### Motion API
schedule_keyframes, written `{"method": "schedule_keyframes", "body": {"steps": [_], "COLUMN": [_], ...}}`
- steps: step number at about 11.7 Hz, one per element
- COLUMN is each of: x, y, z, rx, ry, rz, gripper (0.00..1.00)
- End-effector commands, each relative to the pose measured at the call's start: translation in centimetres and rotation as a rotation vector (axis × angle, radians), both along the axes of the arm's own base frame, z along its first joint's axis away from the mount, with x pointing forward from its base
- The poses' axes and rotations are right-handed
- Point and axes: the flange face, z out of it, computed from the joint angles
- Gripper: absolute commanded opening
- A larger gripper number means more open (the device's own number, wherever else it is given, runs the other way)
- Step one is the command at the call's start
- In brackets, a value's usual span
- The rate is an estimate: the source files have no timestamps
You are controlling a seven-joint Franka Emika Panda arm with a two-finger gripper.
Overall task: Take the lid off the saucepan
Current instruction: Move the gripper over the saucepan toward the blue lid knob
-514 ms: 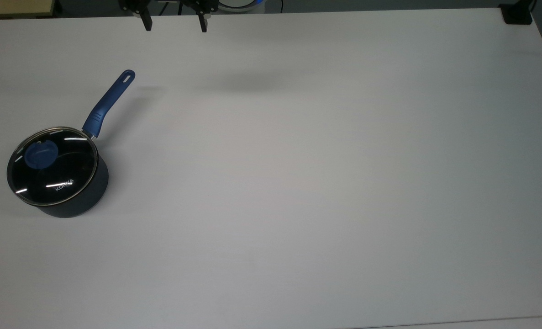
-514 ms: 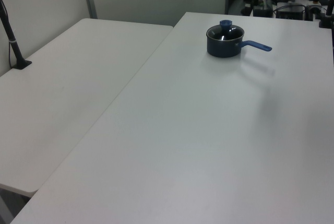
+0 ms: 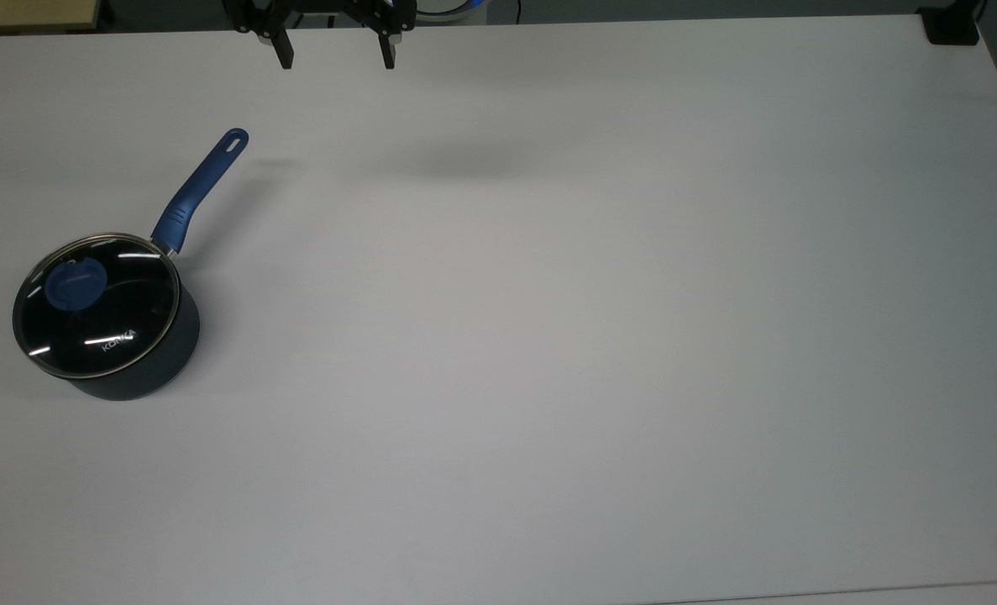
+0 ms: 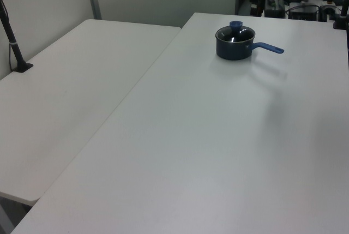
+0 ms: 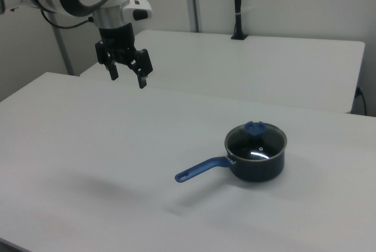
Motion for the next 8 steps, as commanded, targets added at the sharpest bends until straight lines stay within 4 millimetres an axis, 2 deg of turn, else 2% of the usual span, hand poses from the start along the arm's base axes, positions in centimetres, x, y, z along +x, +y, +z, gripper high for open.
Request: {"method": "schedule_keyframes", "body": {"steps": [1, 4, 6, 8], "x": [-0.1, 0.0, 0.0, 0.4], "y": [0.2, -0.4, -2.0, -4.7], "z": [0.3, 0.3, 0.8, 0.5], "rx": [0.016, 0.016, 0.003, -0.022], "ry": [-0.006, -0.009, -0.036, -0.084], "rz": [0.014, 0.012, 0.026, 0.113], "gripper": [1.00, 1.00, 1.00, 1.00]}}
